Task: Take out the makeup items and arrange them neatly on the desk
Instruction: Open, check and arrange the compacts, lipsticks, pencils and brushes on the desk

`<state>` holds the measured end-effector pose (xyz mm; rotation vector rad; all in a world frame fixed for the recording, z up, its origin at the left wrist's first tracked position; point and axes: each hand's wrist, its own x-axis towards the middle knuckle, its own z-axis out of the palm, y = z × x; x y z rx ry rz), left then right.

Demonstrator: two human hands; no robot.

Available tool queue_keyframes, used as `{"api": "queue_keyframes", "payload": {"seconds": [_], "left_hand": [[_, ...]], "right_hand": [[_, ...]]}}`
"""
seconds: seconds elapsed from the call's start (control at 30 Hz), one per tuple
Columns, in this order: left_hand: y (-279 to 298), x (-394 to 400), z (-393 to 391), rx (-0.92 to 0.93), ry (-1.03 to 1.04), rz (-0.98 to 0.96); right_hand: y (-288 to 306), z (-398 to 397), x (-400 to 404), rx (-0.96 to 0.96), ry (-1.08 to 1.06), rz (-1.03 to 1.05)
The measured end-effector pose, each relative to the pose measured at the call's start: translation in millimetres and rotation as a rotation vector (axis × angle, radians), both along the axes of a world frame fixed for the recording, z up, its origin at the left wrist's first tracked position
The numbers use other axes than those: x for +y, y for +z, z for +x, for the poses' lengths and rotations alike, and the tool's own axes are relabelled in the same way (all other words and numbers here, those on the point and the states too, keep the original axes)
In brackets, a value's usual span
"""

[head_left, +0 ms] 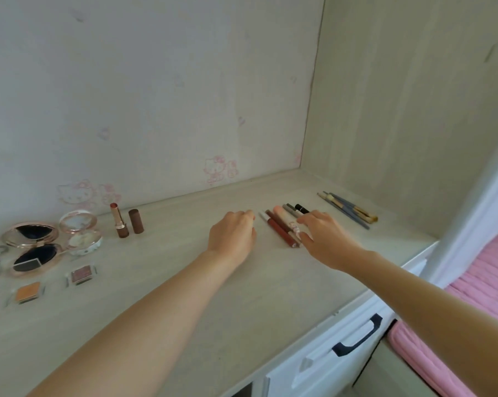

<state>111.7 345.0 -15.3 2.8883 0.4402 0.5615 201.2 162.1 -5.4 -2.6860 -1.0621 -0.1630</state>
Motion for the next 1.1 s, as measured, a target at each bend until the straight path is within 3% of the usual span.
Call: {"api": "queue_keyframes", "payload": {"seconds": [0.37,0.63,0.77,1.1], "left_hand": [[14,-35,81,-0.053,-0.176,-0.018],[17,-44,138,0.242,-0.195,-0.033],[9,-42,150,0.298,-0.172,-0.044],[9,-42,149,0.135,-0.202,-0.331]], "right_hand": [[-2,56,-3,-0.043,-0.130,-0.021],[-8,88,12,-0.061,-0.195,-0.077],[-11,95,19,-0.064,-0.178,-0.144],[-16,95,17,-0.005,-0.265,-0.011]]}}
